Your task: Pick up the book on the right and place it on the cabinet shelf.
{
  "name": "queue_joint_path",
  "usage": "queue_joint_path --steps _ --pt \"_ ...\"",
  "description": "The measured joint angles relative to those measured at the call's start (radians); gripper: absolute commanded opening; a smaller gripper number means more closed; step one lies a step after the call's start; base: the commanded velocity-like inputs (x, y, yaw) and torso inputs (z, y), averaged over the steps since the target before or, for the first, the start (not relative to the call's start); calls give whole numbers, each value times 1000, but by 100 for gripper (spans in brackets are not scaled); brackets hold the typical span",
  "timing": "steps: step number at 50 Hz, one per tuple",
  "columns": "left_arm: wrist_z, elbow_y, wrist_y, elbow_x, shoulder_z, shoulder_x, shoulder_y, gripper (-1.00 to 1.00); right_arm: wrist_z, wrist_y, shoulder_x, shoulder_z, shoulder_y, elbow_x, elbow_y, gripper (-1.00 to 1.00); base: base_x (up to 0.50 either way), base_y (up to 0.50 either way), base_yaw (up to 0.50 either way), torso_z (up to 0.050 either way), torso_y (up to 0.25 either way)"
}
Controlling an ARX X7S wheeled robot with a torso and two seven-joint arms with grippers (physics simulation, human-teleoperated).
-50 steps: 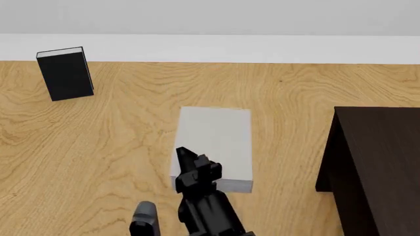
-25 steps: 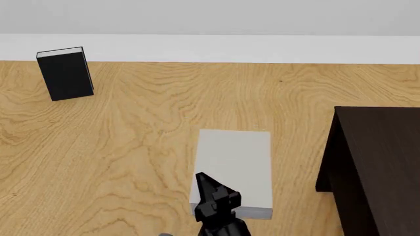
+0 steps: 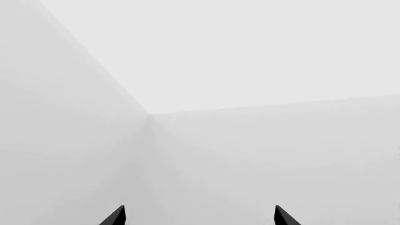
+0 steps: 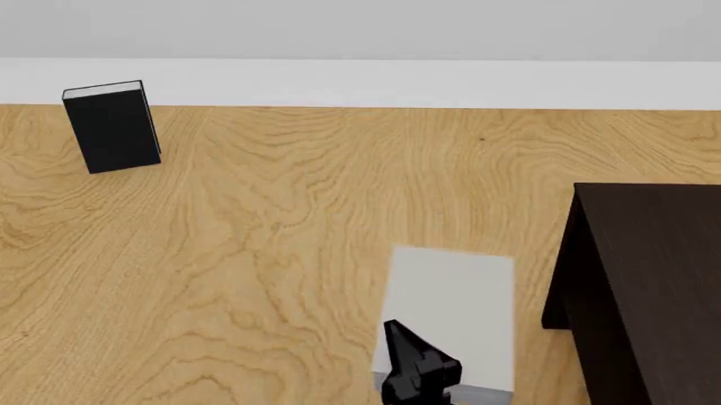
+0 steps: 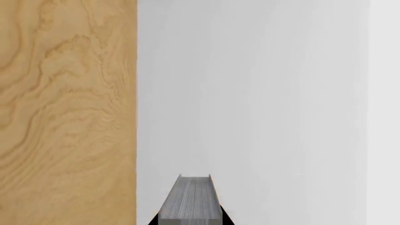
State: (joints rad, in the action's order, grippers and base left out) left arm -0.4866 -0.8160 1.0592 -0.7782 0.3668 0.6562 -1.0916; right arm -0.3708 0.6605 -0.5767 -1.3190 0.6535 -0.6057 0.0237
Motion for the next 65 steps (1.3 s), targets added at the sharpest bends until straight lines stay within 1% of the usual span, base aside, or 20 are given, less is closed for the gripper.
queue_joint_path --steps 20,65 --pt "-9 -4 7 -19 7 6 -4 100 -44 11 -5 32 -53 35 -41 -100 0 0 0 0 2" --pt "-21 5 -7 -26 -16 16 -9 100 -108 -46 22 100 -68 130 -258 -100 0 0 0 0 1"
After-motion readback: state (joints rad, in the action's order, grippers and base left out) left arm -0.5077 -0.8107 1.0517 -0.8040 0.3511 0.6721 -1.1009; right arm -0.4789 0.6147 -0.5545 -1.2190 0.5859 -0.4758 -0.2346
